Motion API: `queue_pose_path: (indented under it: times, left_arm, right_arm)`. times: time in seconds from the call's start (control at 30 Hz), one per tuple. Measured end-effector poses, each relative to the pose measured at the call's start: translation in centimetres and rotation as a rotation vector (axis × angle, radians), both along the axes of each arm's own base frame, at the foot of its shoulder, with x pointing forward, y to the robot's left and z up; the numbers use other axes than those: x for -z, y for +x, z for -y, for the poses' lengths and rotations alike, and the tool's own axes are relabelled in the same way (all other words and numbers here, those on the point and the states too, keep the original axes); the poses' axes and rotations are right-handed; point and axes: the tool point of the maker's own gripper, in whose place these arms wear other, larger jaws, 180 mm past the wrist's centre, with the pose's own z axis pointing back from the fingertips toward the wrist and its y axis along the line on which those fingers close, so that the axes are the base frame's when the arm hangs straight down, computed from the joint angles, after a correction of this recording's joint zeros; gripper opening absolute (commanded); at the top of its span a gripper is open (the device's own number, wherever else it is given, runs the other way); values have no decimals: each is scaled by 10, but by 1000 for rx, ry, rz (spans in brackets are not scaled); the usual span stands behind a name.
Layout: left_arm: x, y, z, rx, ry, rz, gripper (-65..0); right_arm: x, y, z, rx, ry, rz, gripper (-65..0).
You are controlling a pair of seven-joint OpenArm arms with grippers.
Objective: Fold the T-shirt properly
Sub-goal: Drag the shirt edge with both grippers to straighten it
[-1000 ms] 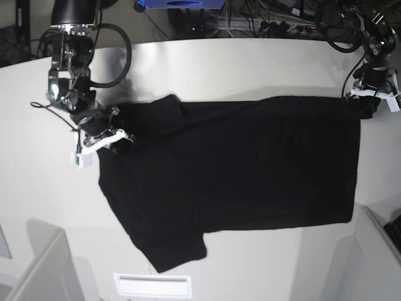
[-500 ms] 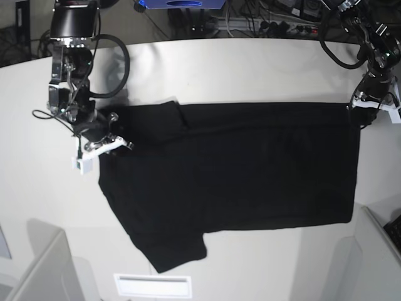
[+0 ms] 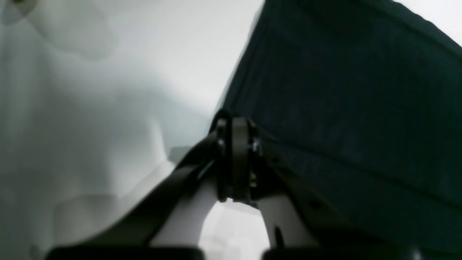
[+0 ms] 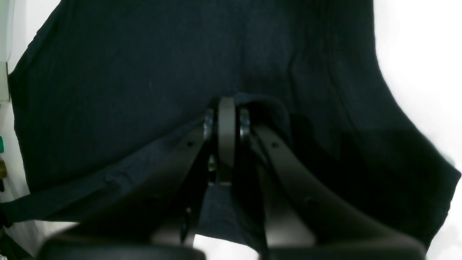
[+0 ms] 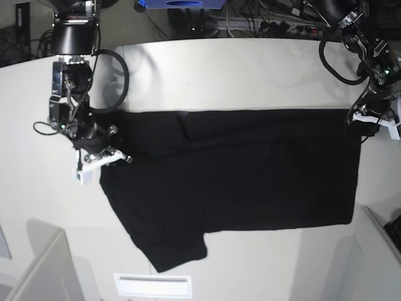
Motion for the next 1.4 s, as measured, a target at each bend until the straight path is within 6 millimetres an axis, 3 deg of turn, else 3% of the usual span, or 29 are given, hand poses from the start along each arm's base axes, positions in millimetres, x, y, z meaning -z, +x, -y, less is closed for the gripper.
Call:
queue_pose_path:
  times: [0.23, 0.47, 0.63, 0.83, 1.17, 1.4]
  left_arm:
    - [17, -1, 0, -14, -39, -30, -650]
    - [8, 11, -2, -16, -32, 0, -650]
    - [4, 29, 9, 60, -8, -9, -650]
    - [15, 29, 8, 56, -3, -51, -650]
    - [16, 30, 4, 49, 16, -64, -650]
    - [13, 36, 6, 54, 14, -50, -650]
  right_arm:
    - [-1, 8, 0, 3, 5, 3, -650]
    - [0, 8, 0, 3, 5, -1, -650]
    - [0, 8, 0, 2, 5, -1, -650]
    - [0, 8, -28, -79, 4, -1, -650]
    - [11, 12, -22, -59, -11, -18, -650]
    - [6, 18, -20, -57, -15, -4, -650]
